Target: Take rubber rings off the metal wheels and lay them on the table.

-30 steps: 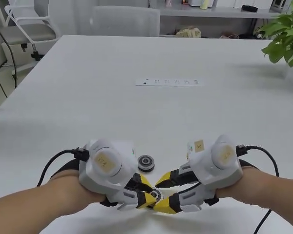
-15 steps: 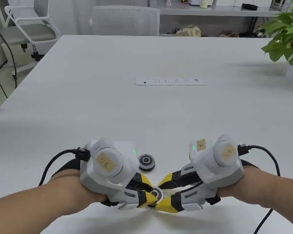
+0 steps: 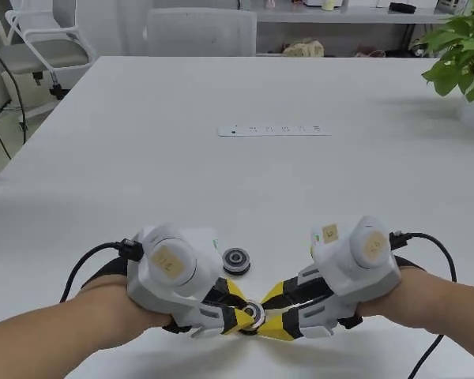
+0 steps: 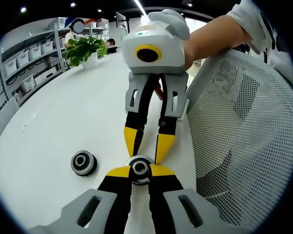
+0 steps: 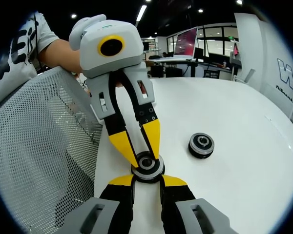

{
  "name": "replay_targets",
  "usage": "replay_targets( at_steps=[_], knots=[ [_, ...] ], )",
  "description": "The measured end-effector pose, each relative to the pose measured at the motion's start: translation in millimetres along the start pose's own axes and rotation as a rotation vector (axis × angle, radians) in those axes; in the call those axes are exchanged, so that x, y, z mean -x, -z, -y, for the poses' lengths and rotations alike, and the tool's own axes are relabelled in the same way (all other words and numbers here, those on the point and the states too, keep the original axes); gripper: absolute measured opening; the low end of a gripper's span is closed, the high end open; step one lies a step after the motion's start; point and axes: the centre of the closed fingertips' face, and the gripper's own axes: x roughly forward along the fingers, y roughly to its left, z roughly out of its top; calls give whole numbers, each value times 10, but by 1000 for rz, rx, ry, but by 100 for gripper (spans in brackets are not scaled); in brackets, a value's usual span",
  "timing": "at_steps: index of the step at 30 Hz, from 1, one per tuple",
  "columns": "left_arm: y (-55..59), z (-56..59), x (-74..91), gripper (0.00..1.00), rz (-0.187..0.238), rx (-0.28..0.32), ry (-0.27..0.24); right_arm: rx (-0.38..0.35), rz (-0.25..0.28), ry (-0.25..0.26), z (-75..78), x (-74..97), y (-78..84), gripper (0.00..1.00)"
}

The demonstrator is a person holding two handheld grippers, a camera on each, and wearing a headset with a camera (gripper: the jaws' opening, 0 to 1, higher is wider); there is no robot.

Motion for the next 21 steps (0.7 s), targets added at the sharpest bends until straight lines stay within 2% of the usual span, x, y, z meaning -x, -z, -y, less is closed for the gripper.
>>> replay_targets(
  at_steps=[14,21],
  knots=[
    [4,10,3,7,2,8,-10,-5,-3,2,-8,12,14,14],
    [4,13,5,7,3,13,-12,-2,-4,-1,-8,31,29,8]
  ],
)
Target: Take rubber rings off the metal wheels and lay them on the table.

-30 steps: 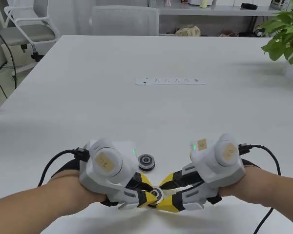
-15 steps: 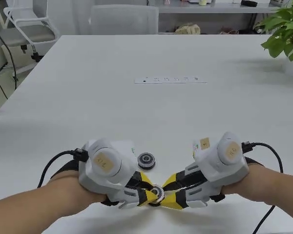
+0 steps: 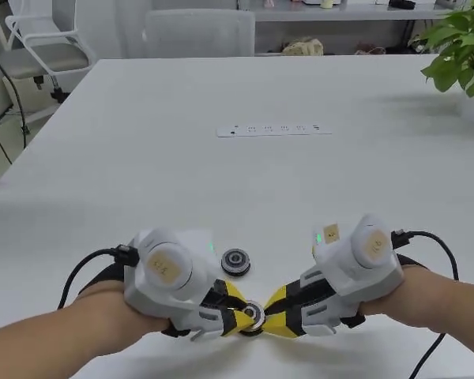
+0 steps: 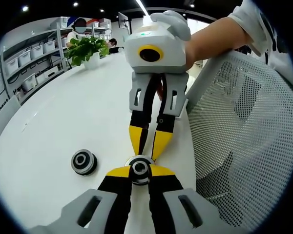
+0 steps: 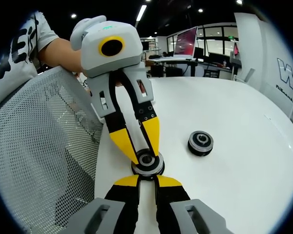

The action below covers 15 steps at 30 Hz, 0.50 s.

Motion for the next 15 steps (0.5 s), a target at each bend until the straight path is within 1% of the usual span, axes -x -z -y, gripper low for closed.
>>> replay_targets(
  at_steps=[10,12,13,15],
  knots=[
    [-1,-2,3,7,2,1,-2,-11,4,0,3,2,0,7],
    [-1,-3,4,7,3,2,-2,-13,2,0,8,6,7,4],
    [-1,-3,5,7,3,2,-3,-15,0,3,17,12,16,1],
    [-3,-3,4,7,3,2,-3,-24,2,2,18,10,22,0]
  ],
)
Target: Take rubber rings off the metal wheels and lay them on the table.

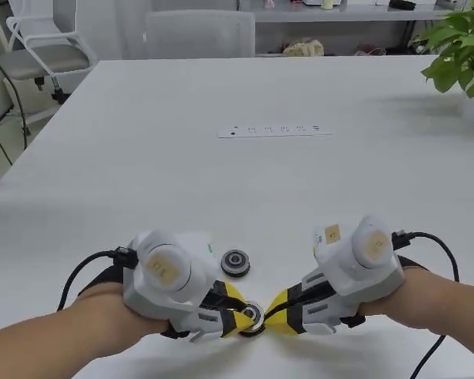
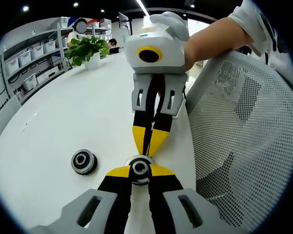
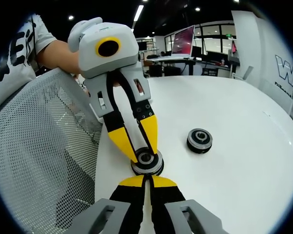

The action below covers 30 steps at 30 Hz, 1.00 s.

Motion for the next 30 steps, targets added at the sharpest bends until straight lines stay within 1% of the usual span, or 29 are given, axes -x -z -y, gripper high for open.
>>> replay_targets(
  at_steps=[5,10,13,18,30],
  knots=[
    [1,-1,1,7,2,0,-1,-23,-1,-1,-2,-2,2,0],
    [0,0,0,7,3,1,-3,-98,11,-9,20,9,3,0],
    [1,2,1,7,4,1,-5,-124,18,-8,28,20,0,0],
    [4,3,2,7,3,1,-6,-199,35,-16,41,28,0,0],
    [7,3,1,7,3,4,-8,-302,65,-25,51,46,-15,0]
  ],
)
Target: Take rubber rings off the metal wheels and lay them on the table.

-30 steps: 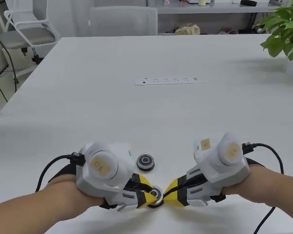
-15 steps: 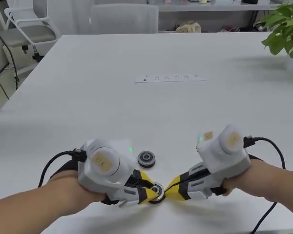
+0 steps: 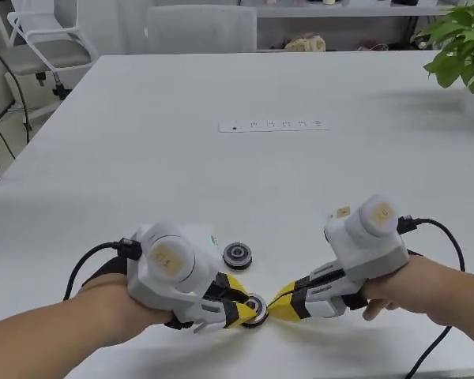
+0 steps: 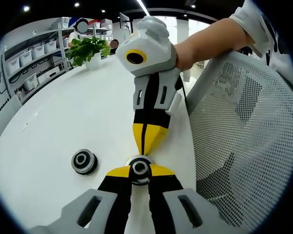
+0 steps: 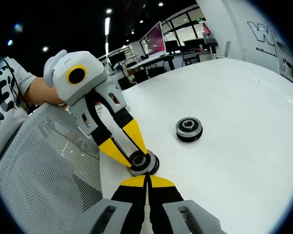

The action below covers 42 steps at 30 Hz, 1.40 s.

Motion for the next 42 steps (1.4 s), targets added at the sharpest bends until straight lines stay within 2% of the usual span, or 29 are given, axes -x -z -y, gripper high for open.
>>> replay_targets(
  at_steps=[4,24,42],
  knots=[
    [0,-2,1,7,0,2,-1,-34,19,16,49,6,-27,0],
    [-7,-13,-7,7,-10,-1,-7,-133,55,-12,11,41,-83,0],
    [-2,-12,-14,7,-26,-2,-14,-178,73,-24,-28,30,-124,0]
  ],
)
